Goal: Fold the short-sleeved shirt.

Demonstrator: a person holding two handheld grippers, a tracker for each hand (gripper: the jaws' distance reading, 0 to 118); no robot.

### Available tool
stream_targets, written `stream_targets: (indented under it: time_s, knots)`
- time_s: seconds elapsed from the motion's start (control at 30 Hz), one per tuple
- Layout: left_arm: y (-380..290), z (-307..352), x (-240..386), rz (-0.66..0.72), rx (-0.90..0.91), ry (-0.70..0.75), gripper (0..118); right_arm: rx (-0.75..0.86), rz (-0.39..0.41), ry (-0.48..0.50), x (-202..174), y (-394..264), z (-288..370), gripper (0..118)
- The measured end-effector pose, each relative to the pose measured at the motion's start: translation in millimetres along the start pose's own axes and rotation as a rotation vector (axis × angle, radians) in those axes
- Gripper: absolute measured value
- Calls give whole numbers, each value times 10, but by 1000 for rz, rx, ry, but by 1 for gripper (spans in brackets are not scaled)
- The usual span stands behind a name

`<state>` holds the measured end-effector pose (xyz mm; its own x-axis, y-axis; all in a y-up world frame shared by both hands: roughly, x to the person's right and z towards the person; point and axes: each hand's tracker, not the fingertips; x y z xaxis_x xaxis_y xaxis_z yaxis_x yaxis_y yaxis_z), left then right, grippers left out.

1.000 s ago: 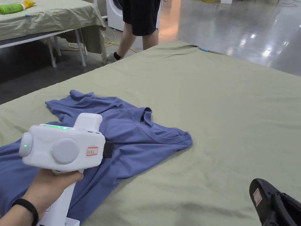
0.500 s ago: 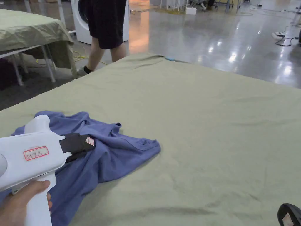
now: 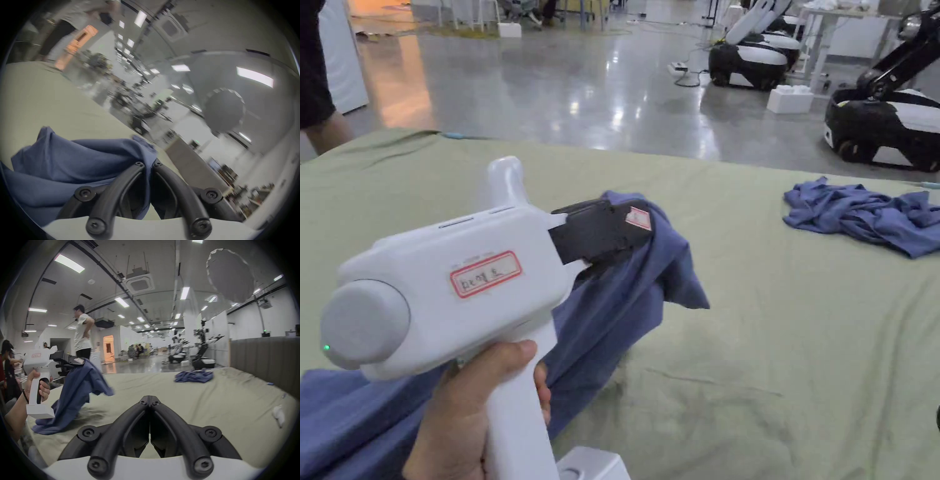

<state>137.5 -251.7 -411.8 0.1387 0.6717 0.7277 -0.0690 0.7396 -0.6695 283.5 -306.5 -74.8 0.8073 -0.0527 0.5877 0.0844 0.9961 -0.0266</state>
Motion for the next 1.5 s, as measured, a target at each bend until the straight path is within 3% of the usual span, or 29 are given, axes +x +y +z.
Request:
stream_targets:
  time_s: [0.17, 0.37, 0.5, 0.63, 0.73, 0.8, 0.83, 0.87, 0.9, 0.97, 1.0, 1.03, 1.07, 1.1, 1.23, 1.27, 1.5]
  knots:
    - [-876, -712, 691, 4, -270, -179, 5, 19, 9, -172, 516, 32, 451, 3]
    - [-2146, -1101, 892, -109, -671, -131, 5, -7, -51, -312, 943, -98, 776, 3]
    - [-2637, -1119, 755, -108, -790, -45, 5, -37, -117, -320, 1037, -225, 816, 3]
    - [-2532, -1093, 657, -33, -769, -48, 5, -58, -109, -295, 976, -288, 737, 3]
    - [-2361, -993, 764, -149, -709, -47, 8, -61, -85, -248, 910, -278, 713, 3]
    - [-2199, -751, 829, -265, -621, -50, 35, -53, -72, -205, 837, -248, 690, 3]
    - [-2120, -626, 835, -293, -583, -40, 71, -48, -67, -184, 806, -235, 682, 3]
    - [-2029, -446, 833, -324, -552, -10, 94, -41, -61, -165, 766, -221, 675, 3]
    - [-1927, -269, 811, -331, -509, -9, 96, -36, -57, -147, 729, -209, 669, 3]
    - [-1753, 60, 734, -345, -454, 63, 94, -31, -59, -105, 666, -196, 662, 3]
    - [-1685, 210, 691, -347, -430, 116, 88, -31, -61, -90, 639, -195, 660, 3]
    - [-1610, 385, 639, -346, -400, 188, 57, -34, -63, -77, 609, -195, 659, 3]
    - [-1561, 535, 578, -343, -358, 260, 12, -35, -64, -63, 580, -203, 660, 3]
    - [-1541, 635, 516, -324, -314, 349, 0, -38, -64, -54, 558, -214, 663, 3]
    - [-1220, 1092, 154, -115, -270, 415, 0, -67, -69, -11, 517, -243, 680, 3]
    - [-1239, 1091, 59, -89, -245, 427, 0, -81, -65, -2, 210, -220, 73, 3]
    - [-552, 801, -415, -131, -176, 495, 0, -111, -7, -17, 191, -208, -64, 3]
